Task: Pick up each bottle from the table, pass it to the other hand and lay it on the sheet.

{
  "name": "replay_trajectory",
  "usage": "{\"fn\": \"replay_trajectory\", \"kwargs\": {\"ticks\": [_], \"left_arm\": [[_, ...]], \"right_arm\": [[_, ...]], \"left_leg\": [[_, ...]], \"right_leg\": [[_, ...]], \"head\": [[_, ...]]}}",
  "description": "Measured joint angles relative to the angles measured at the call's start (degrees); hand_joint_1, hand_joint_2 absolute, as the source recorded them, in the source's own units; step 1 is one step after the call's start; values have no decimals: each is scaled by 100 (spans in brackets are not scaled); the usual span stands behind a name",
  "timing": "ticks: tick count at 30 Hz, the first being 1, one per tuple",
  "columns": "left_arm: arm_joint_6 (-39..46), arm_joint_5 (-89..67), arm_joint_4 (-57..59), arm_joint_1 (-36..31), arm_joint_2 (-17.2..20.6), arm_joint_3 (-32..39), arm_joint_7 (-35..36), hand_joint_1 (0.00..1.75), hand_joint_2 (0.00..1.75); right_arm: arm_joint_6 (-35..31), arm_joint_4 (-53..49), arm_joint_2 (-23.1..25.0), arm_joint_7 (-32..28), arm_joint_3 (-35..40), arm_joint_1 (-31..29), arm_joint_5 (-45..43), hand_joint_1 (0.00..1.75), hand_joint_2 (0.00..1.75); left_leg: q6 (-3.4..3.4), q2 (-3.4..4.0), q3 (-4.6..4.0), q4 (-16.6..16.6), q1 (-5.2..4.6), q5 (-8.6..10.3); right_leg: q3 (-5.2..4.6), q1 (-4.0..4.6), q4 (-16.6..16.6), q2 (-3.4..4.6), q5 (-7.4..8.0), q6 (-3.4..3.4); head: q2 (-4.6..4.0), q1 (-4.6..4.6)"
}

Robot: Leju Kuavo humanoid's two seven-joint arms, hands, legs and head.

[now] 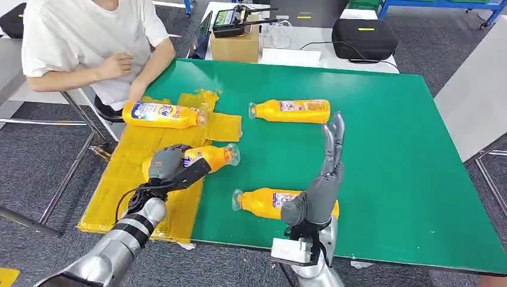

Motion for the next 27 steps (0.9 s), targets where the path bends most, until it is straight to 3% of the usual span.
{"fn": "replay_trajectory", "kwargs": {"ticks": [2,3,7,8,9,10,11,12,17,24,27], "left_arm": [[-122,-155,307,-177,46,24,150,147,175],[-177,-195,433,-261,63,28,192,124,175],[-439,-197,795,-485,122,133,164,124,175],[-528,-188,856,-528,124,168,144,96,175],[-588,-170,905,-573,127,190,131,106,175],[-638,-147,952,-602,142,205,122,106,175],[-647,-144,966,-625,146,227,122,9,175],[-668,-127,1018,-634,146,245,111,0,175],[-940,-52,1119,-643,146,343,-184,0,175],[-2071,545,968,-389,131,597,-1814,0,175],[-2181,415,830,-309,131,573,-1862,0,175]], "right_arm": [[0,0,-48,-4,87,-15,-191,0,0],[0,9,-77,-4,129,-36,-275,0,0],[0,116,-168,-4,332,-142,-541,0,0],[4,155,-190,-4,373,-165,-607,0,0],[9,188,-210,-4,407,-185,-647,0,0],[11,212,-227,-4,433,-198,-666,0,0],[11,223,-238,-4,446,-213,-671,0,0],[15,260,-269,-4,490,-225,-688,0,0],[77,433,-352,-4,588,-321,-870,0,0],[531,586,-470,-4,752,-497,-1545,0,0],[623,625,-487,-4,787,-537,-1628,0,0]], "left_leg": [[0,0,3,-1,0,0],[0,0,7,-1,0,0],[-1,3,23,-2,1,0],[-1,3,28,-2,1,0],[-1,2,33,-3,1,1],[-1,2,36,-3,1,1],[-1,2,43,-3,1,1],[-1,4,44,-3,1,1],[-1,6,60,-4,1,0],[-2,-5,62,-2,-1,2],[-1,-8,59,-3,-4,1]], "right_leg": [[4,1,1,0,0,0],[7,1,3,0,0,0],[19,1,12,1,0,0],[22,1,14,1,0,0],[27,1,15,1,0,-1],[31,1,15,1,-1,-1],[34,1,15,1,-1,-1],[38,1,15,1,-1,-1],[53,0,15,1,-1,-1],[58,-2,15,-6,-1,0],[57,-6,13,-6,-1,0]], "head": [[0,0],[0,-2],[0,-2],[0,-2],[0,0],[0,-2],[0,-2],[2,-2],[0,-2],[0,2],[0,-2]]}}
